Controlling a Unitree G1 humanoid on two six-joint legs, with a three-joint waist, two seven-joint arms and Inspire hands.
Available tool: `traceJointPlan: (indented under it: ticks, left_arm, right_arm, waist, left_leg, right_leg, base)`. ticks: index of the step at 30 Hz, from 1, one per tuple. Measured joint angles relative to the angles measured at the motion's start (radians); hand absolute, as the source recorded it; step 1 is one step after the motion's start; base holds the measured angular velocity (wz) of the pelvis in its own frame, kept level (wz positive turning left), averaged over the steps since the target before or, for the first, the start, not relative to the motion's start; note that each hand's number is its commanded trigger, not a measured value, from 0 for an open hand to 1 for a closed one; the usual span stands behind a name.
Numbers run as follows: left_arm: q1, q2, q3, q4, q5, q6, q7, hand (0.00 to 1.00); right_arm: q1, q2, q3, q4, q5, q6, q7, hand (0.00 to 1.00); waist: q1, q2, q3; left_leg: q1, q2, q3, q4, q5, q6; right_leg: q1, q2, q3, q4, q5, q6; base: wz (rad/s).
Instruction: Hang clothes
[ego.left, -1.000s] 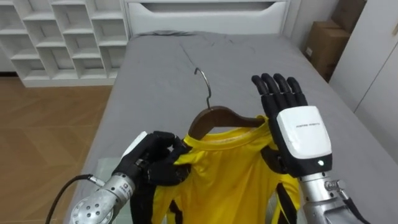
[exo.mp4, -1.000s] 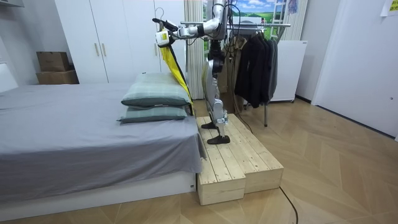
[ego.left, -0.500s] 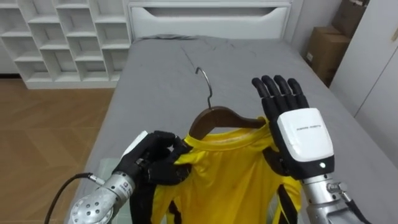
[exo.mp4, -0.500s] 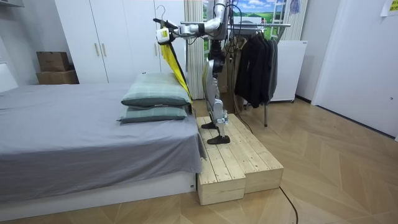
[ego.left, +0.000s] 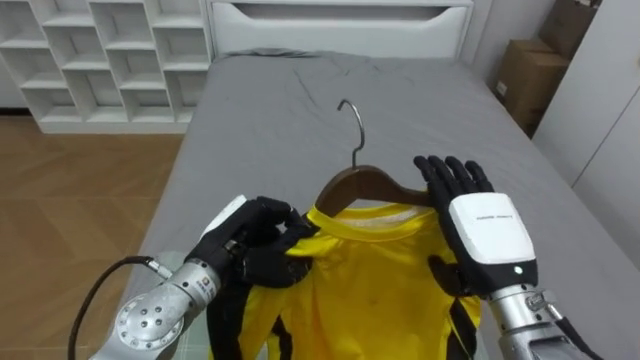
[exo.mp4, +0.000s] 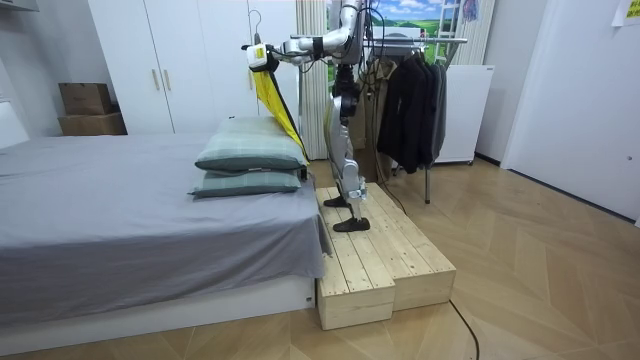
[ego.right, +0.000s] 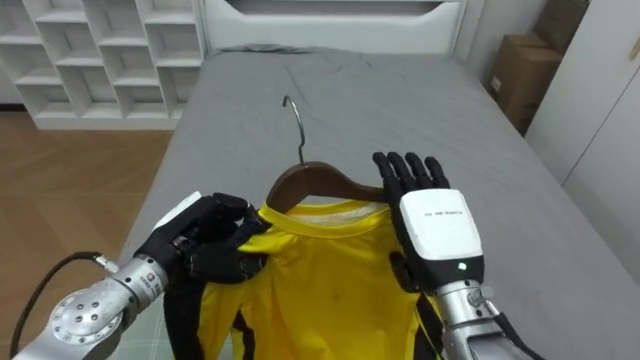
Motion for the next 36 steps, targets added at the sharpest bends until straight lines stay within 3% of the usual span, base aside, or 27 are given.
traceJointPlan:
  ticks: [5, 7, 13, 22, 29, 31, 33, 36]
  left_arm:
    - [0.0, 0.004, 0.0, 0.0, 0.002, 0.0, 0.0, 1.0]
    - [0.0, 0.01, 0.0, 0.0, 0.002, 0.0, 0.0, 1.0]
    - [0.0, 0.02, 0.0, 0.0, 0.006, 0.0, 0.0, 1.0]
    - [0.0, 0.021, -0.005, 0.0, 0.02, 0.0, 0.0, 1.0]
    - [0.0, 0.009, -0.005, 0.0, 0.012, 0.0, 0.0, 1.0]
    - [0.0, 0.007, -0.005, 0.0, 0.005, -0.002, 0.0, 1.0]
    - [0.0, 0.007, -0.005, 0.0, -0.002, -0.003, 0.0, 1.0]
    - [0.0, 0.002, -0.005, 0.0, -0.003, -0.004, 0.0, 1.0]
  right_arm:
    - [-0.035, -0.001, 0.018, 0.013, 0.102, -0.002, 0.085, 0.0]
    - [-0.04, 0.0, 0.018, 0.016, 0.112, -0.006, 0.102, 0.0]
    - [-0.063, 0.003, 0.018, 0.045, 0.095, -0.012, 0.126, 0.0]
    - [-0.061, 0.003, 0.017, 0.075, 0.061, -0.027, 0.094, 0.0]
    - [-0.061, 0.002, 0.016, 0.076, 0.027, -0.022, 0.044, 0.0]
    - [-0.061, 0.002, 0.017, 0.076, 0.015, -0.025, 0.027, 0.09]
    - [-0.061, 0.002, 0.017, 0.077, 0.013, -0.031, 0.008, 0.41]
    - [-0.06, 0.002, 0.017, 0.077, 0.012, -0.037, -0.023, 0.67]
  waist:
    - [0.014, 0.001, 0.0014]
    - [0.015, 0.002, 0.0066]
    - [0.009, 0.001, 0.0094]
    - [-0.012, 0.002, 0.0084]
    - [-0.021, 0.012, 0.0022]
    - [-0.021, 0.015, -0.0003]
    - [-0.021, 0.017, -0.0015]
    - [-0.021, 0.017, -0.0016]
  left_leg:
    - [0.007, 0.001, -0.003, -0.001, 0.0, 0.0]
    - [0.015, 0.001, -0.005, -0.003, 0.0, 0.0]
    - [0.011, 0.0, -0.007, -0.001, 0.0, 0.0]
    - [0.0, -0.001, -0.006, 0.007, 0.0, 0.0]
    - [0.002, -0.001, 0.004, 0.008, 0.0, 0.0]
    - [0.005, -0.001, 0.007, 0.008, 0.0, 0.0]
    - [0.009, 0.0, 0.009, 0.007, 0.0, 0.0]
    - [0.016, 0.0, 0.011, 0.005, 0.0, 0.0]
  right_leg:
    - [0.008, 0.001, -0.003, -0.001, 0.0, 0.0]
    - [0.017, 0.0, -0.004, -0.002, 0.0, 0.0]
    - [0.016, -0.001, -0.003, -0.002, 0.0, 0.0]
    - [0.016, 0.001, 0.003, -0.019, 0.0, 0.0]
    - [0.014, 0.002, 0.008, -0.018, 0.0, 0.0]
    - [0.014, 0.002, 0.012, -0.017, 0.0, 0.0]
    - [0.016, 0.002, 0.014, -0.015, 0.0, 0.0]
    - [0.019, 0.004, 0.017, -0.013, 0.0, 0.0]
  base:
    - [0.01]
    - [0.05]
    - [0.01]
    - [-0.01]
    - [-0.03]
    - [-0.05]
    - [-0.04]
    - [-0.04]
